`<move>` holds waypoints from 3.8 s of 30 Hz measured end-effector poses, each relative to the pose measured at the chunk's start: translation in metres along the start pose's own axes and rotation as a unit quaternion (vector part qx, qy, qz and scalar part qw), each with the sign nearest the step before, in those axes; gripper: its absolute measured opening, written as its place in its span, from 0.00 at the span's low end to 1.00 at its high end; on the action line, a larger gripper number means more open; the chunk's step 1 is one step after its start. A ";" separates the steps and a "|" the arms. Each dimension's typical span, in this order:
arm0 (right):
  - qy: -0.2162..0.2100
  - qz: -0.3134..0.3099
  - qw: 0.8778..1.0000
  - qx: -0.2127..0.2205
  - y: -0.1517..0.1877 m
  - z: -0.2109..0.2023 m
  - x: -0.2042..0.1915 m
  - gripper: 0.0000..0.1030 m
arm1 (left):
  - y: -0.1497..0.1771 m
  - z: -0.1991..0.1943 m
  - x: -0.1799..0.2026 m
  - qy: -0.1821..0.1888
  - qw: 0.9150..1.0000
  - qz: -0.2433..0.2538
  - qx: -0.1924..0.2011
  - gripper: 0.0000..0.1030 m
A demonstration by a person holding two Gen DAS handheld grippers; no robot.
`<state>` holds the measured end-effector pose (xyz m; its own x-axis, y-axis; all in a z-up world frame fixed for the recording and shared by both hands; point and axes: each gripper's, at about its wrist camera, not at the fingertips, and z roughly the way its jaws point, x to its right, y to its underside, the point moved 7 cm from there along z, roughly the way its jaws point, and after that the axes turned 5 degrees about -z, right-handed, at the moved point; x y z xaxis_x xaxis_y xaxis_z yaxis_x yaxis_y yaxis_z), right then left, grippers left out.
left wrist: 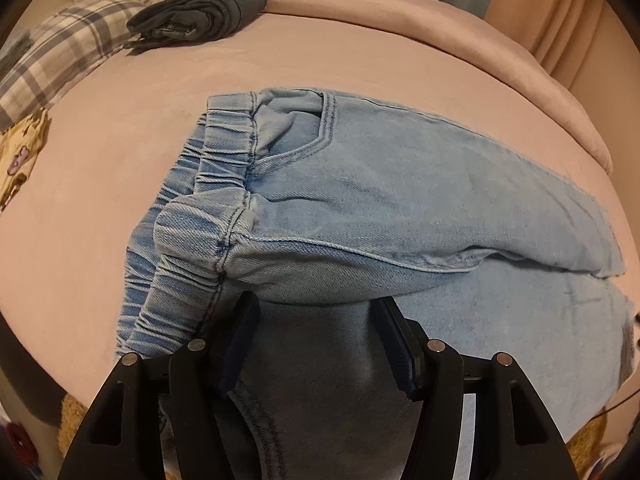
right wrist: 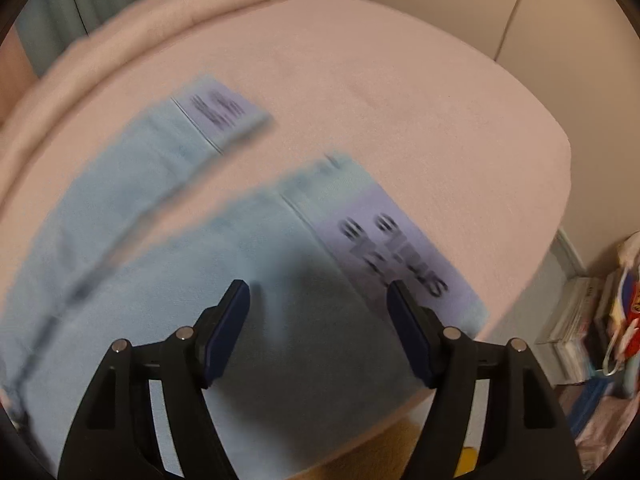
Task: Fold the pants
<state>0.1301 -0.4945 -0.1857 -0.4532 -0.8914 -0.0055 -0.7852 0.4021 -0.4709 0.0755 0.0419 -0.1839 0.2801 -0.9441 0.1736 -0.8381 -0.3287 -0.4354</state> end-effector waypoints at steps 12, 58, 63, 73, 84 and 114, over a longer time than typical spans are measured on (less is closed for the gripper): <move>-0.194 -0.004 0.979 -0.070 -0.065 0.007 -0.233 0.86 | -0.002 0.004 0.008 0.010 1.000 0.008 0.012 0.78; -0.212 -0.071 0.974 0.044 0.080 -0.010 -0.163 0.06 | -0.090 0.007 0.072 0.168 0.976 -0.099 -0.092 0.11; -0.195 -0.096 0.973 0.081 0.063 -0.033 -0.154 0.06 | -0.049 -0.072 0.064 0.227 0.973 -0.044 -0.017 0.10; -0.132 -0.150 0.980 0.023 0.091 -0.010 -0.137 0.12 | 0.068 -0.034 0.028 0.171 0.977 -0.055 -0.114 0.12; -0.033 -0.221 0.972 0.072 0.027 -0.022 -0.158 0.61 | 0.034 -0.058 -0.047 0.101 0.986 -0.125 -0.039 0.52; -0.098 0.114 0.988 0.039 0.038 0.014 0.068 0.14 | 0.035 -0.056 -0.072 0.075 0.986 -0.120 -0.085 0.29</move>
<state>0.0753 -0.5425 -0.2162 -0.5175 -0.8065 -0.2859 -0.6345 0.5859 -0.5042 0.0004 0.0993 -0.1621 0.4177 -0.8217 0.3878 -0.8266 -0.5209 -0.2133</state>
